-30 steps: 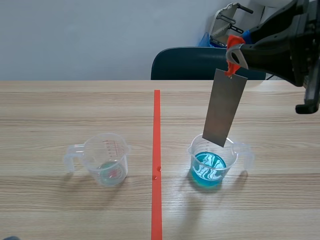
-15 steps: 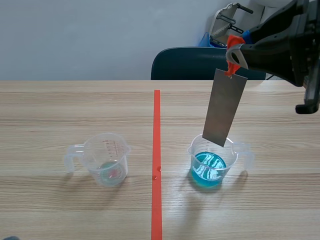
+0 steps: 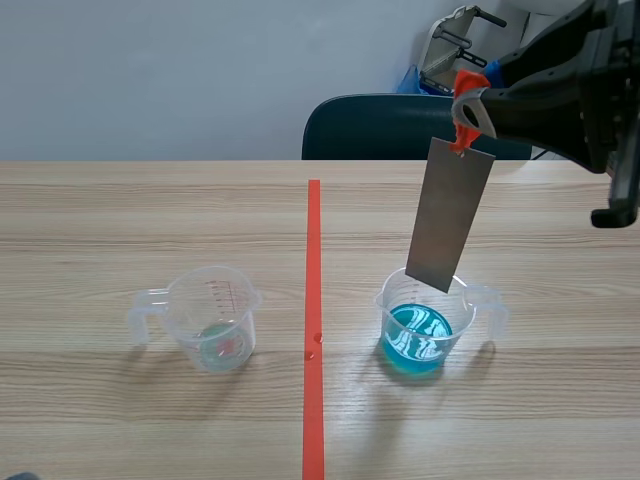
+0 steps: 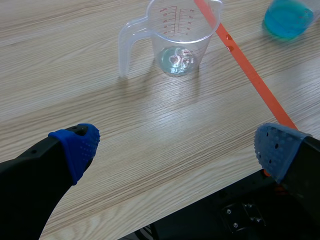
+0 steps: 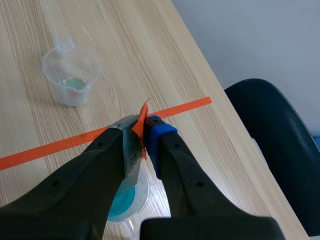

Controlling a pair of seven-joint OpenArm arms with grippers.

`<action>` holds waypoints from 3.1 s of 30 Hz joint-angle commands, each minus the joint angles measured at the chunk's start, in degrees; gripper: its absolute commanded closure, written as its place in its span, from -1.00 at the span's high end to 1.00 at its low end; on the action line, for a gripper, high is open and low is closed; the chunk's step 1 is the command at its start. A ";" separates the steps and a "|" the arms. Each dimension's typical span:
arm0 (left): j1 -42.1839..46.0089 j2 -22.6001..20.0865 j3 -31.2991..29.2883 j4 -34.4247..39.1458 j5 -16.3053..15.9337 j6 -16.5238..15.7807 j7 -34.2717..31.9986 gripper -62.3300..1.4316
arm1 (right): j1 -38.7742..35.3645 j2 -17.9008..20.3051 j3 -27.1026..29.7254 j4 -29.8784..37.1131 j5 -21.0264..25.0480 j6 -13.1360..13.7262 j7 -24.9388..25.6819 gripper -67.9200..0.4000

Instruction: Do the redox reaction experiment

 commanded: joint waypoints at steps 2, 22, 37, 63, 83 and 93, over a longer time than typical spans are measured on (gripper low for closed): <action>0.15 0.28 -0.09 0.96 -0.31 -0.15 -0.83 1.00 | 0.68 0.15 0.31 0.70 0.42 -0.20 0.72 -0.96; 0.15 0.28 -0.09 0.96 -0.31 -0.15 -0.83 1.00 | 0.68 0.15 0.31 0.70 0.42 -0.20 0.59 -0.96; 0.15 0.28 -0.09 0.96 -0.31 -0.15 -0.83 1.00 | 0.68 0.15 0.31 0.70 0.42 -0.20 0.59 -0.96; 0.15 0.28 -0.09 0.96 -0.31 -0.17 -0.81 1.00 | 0.68 0.15 0.31 0.70 0.42 -0.20 0.61 -0.96; -16.09 0.26 5.01 -0.87 0.57 -2.08 -0.11 1.00 | 0.68 0.15 0.31 0.70 0.42 -0.20 0.61 -0.96; -35.93 0.26 21.62 -7.63 3.65 -0.24 2.38 0.11 | 0.68 0.15 0.31 0.70 0.42 -0.20 0.61 -0.96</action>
